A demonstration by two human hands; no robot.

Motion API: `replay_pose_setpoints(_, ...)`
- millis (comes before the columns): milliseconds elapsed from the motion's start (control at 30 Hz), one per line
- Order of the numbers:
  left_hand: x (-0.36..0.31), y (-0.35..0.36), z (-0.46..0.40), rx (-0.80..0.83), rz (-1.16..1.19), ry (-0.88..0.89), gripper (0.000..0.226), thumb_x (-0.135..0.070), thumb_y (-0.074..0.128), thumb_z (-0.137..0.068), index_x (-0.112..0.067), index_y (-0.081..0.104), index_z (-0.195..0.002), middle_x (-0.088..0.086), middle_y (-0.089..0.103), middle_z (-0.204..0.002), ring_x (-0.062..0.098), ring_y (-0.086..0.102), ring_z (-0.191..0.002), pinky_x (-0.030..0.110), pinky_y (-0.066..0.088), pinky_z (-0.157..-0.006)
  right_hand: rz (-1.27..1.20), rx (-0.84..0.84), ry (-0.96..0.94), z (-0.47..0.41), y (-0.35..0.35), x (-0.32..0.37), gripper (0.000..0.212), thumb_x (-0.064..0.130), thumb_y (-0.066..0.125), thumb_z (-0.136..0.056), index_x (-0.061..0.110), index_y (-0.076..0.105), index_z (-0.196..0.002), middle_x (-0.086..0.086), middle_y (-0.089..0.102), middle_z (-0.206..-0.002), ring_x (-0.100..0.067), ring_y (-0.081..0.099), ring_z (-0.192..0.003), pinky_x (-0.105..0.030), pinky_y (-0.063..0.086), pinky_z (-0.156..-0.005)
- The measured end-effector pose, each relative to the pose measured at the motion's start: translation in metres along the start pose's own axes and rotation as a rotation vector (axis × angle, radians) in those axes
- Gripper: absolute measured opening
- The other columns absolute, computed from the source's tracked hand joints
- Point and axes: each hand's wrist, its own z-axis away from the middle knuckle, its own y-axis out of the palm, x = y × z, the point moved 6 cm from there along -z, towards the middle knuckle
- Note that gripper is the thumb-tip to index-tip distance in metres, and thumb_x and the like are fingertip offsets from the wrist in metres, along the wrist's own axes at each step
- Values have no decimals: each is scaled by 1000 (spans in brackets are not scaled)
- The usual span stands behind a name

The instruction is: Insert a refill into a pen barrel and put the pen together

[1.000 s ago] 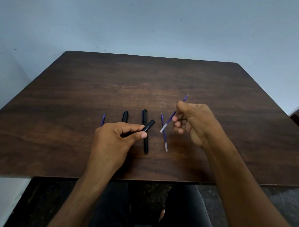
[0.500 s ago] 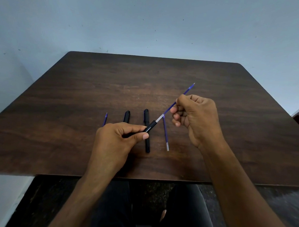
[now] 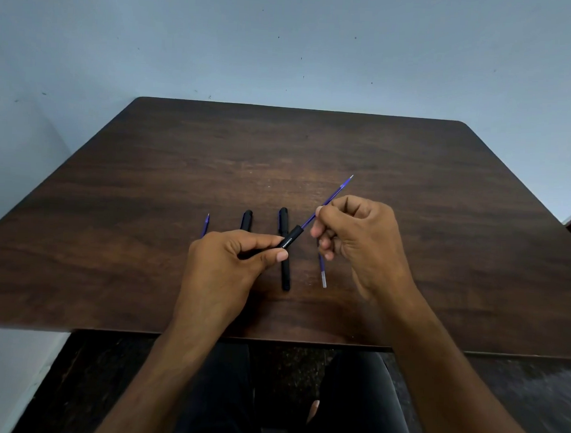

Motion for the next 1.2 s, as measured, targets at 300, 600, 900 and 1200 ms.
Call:
replay_pose_setpoints(300, -2, -1, 1, -5, 2, 7, 23, -24, 82, -73, -31, 77, -95, -24, 73, -87, -13, 67, -85, 7, 51, -79, 34, 47, 29, 5, 9, -8, 18, 7, 66, -89, 8, 69, -71, -7, 69, -62, -16, 54, -50, -29, 45, -45)
replay_pose_setpoints(600, -4, -2, 1, -8, -18, 14, 23, -21, 82, -76, -27, 79, -98, -22, 74, -88, -12, 66, -85, 4, 48, -77, 48, 88, 48, 7, 7, -12, 17, 11, 69, -92, 9, 70, -76, -7, 68, -61, -15, 53, -49, -28, 43, -45)
replay_pose_setpoints(900, -3, -3, 3, -27, -4, -7, 23, -20, 83, -75, -25, 80, -97, -19, 76, -88, -9, 67, -83, 6, 49, -77, -69, 52, 39, 5, -5, -9, 18, 21, 75, -86, 8, 71, -75, -9, 66, -66, -17, 52, -53, -31, 43, -48)
replay_pose_setpoints(1200, -9, -7, 8, -29, -31, 3, 24, -20, 82, -75, -24, 78, -98, -21, 73, -87, -13, 65, -85, 2, 47, -75, -126, 11, -3, 2, -7, -11, 18, 21, 81, -83, 4, 77, -81, -7, 69, -65, -16, 56, -53, -27, 47, -49)
